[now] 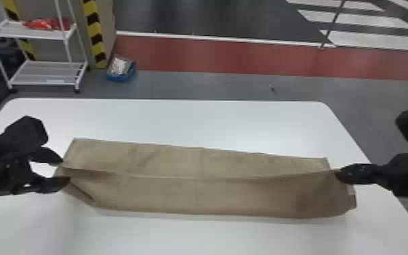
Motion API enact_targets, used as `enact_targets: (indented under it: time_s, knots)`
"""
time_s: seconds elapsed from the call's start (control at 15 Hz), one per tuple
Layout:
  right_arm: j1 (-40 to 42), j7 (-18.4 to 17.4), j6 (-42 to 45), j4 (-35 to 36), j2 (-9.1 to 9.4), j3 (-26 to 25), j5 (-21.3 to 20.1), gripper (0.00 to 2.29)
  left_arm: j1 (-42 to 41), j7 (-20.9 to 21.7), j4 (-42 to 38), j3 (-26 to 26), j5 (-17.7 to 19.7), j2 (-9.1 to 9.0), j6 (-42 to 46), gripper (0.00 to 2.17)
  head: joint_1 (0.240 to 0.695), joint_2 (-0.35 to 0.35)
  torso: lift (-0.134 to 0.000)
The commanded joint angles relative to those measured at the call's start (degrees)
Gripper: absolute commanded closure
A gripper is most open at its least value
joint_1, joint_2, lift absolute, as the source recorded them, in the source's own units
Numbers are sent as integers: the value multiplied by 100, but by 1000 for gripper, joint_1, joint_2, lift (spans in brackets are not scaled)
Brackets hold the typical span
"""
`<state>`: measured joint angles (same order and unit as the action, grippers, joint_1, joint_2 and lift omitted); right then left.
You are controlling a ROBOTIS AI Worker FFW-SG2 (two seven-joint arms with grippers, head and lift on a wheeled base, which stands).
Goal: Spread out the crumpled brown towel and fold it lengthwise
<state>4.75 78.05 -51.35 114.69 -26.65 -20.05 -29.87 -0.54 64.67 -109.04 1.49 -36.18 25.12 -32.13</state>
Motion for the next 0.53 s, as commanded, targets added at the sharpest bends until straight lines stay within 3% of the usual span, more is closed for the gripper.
enact_targets:
  time_s: [0.0,0.33,0.47]
  knots:
    - [0,28,6,-43,20,2,-2,1328,-43,-25,14,71,23,-34,246,583,695,-153,-124]
    - [62,28,24,-70,20,-51,7,1328,-34,-297,76,53,-100,54,440,583,695,-174,-124]
    - [70,28,41,-105,28,-60,7,1328,-43,-394,120,44,-179,89,457,1004,695,-165,-124]
